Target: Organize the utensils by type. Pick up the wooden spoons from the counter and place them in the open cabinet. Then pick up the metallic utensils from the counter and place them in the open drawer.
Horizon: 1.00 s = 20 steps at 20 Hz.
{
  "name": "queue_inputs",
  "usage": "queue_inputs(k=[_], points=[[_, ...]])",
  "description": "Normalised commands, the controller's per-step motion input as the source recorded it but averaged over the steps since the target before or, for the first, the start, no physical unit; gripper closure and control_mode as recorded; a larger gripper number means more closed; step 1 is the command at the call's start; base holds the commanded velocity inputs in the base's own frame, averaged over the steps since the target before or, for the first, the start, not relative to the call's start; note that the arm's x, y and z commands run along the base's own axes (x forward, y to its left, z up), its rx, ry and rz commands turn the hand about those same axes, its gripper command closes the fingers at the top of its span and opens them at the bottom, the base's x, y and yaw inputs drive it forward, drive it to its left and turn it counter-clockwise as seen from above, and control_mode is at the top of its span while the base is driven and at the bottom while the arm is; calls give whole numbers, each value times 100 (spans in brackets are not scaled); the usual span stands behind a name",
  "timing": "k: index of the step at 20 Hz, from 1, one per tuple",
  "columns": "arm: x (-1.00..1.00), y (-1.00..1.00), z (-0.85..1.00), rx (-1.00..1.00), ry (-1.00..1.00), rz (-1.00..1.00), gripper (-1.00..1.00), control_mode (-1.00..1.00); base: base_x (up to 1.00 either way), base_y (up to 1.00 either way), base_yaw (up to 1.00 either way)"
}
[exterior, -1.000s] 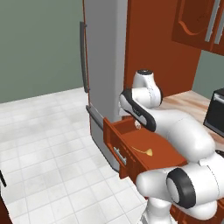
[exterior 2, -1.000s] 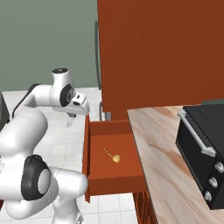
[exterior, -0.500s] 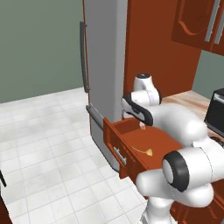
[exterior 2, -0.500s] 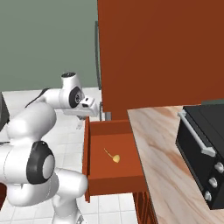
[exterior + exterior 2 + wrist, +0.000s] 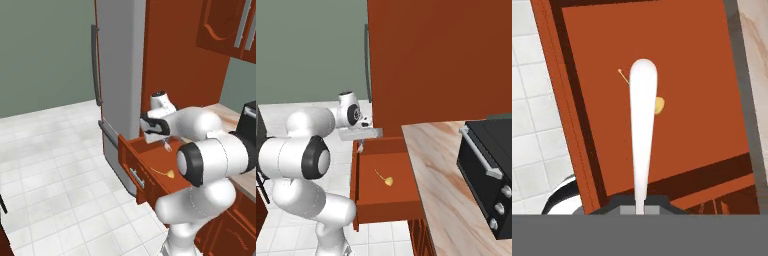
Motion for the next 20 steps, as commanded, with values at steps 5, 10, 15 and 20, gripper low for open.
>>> queue_inputs(k=[5, 10, 15, 20], points=[[16, -40, -32, 1, 15, 16, 100, -100, 0, 0, 0], [15, -16, -56, 1, 20, 31, 100, -100, 0, 0, 0], [25, -16, -50, 17, 24, 21, 100, -100, 0, 0, 0], [16, -6, -43, 23, 19, 4, 100, -100, 0, 0, 0]])
